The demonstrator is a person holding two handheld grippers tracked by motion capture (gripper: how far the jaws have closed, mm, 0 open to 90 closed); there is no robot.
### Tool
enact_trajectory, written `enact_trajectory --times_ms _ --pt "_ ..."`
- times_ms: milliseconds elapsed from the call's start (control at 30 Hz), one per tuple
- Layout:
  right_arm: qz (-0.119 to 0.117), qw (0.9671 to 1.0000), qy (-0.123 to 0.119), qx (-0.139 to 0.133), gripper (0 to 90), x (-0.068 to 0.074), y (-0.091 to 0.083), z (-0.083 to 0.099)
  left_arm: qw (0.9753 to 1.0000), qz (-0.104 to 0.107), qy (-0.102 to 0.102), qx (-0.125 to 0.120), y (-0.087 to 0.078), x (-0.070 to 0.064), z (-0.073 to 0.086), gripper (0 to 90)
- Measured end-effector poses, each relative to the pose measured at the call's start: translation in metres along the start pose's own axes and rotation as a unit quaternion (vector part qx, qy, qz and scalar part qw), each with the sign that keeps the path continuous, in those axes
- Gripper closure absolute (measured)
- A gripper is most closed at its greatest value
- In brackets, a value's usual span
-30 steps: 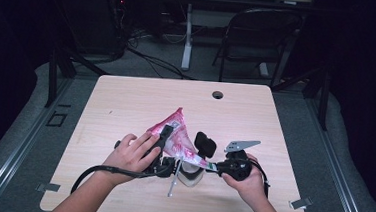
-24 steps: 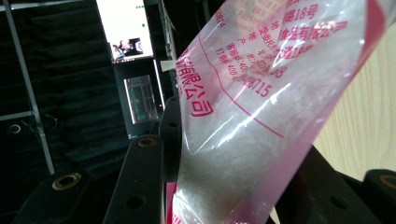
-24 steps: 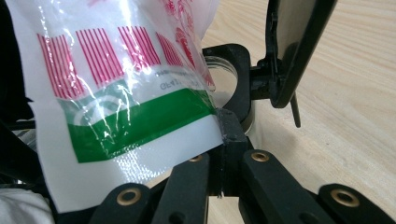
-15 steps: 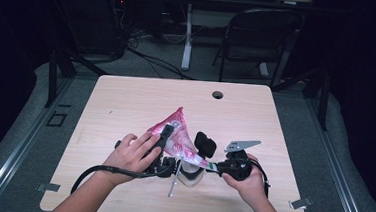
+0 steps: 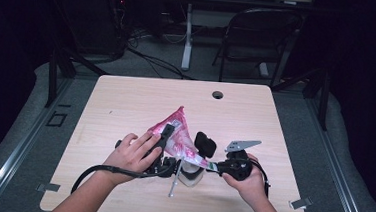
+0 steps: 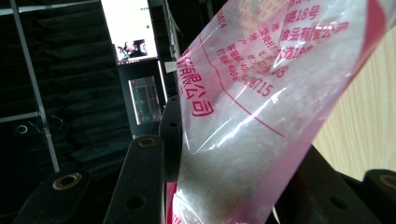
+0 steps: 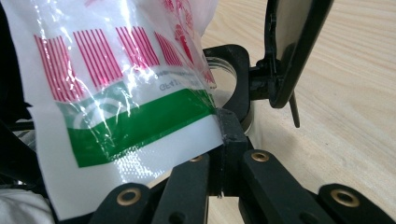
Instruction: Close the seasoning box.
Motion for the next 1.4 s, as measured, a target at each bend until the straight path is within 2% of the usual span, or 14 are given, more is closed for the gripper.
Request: enact_trajectory --times_ms 233,467,767,1100,1133,1200,1400 --pt "-0.001 1.0000 0.001 -0.002 90.0 0.0001 0.0002 0.0001 0.9999 -0.009 0.007 -0.003 -0.0008 0.0014 -0.0009 66.2" --pt "-0.001 1.0000 0.001 -0.002 90.0 0.0001 0.0001 0.0001 0.9999 -0.009 0.005 -0.004 -0.0008 0.0019 -0.0013 66.2" --pt "0.000 1.0000 0.000 0.000 90.0 -0.0002 -0.0002 0.0001 0.9998 -0.013 0.014 -0.003 -0.0012 0.0037 -0.0021 66.3" --pt "-0.002 1.0000 0.001 -0.002 90.0 -0.0003 -0.0001 0.0003 0.9999 -0.013 0.008 -0.003 -0.0014 0.0041 -0.0027 66.3" --pt "-0.002 1.0000 0.001 -0.002 90.0 -0.0004 -0.0001 0.0003 0.9997 -0.018 0.016 -0.006 -0.0016 0.0053 -0.0032 66.3" --pt "-0.003 1.0000 0.003 -0.005 90.0 -0.0004 0.0001 0.0005 0.9998 -0.017 0.012 -0.007 -0.0015 0.0049 -0.0034 66.3" --pt "-0.003 1.0000 0.000 -0.002 90.0 -0.0007 -0.0008 0.0003 0.9996 -0.021 0.019 -0.006 -0.0018 0.0071 -0.0040 66.3"
Point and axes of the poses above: each handheld gripper's, and its own axes: y roughly forward along the jaws, z roughly out of its underside, x roughly to its left, the point moved 1 cm from there along y, roughly forward along the jaws, and after that the axes turned 8 degrees about -z, right-handed, at the moved point
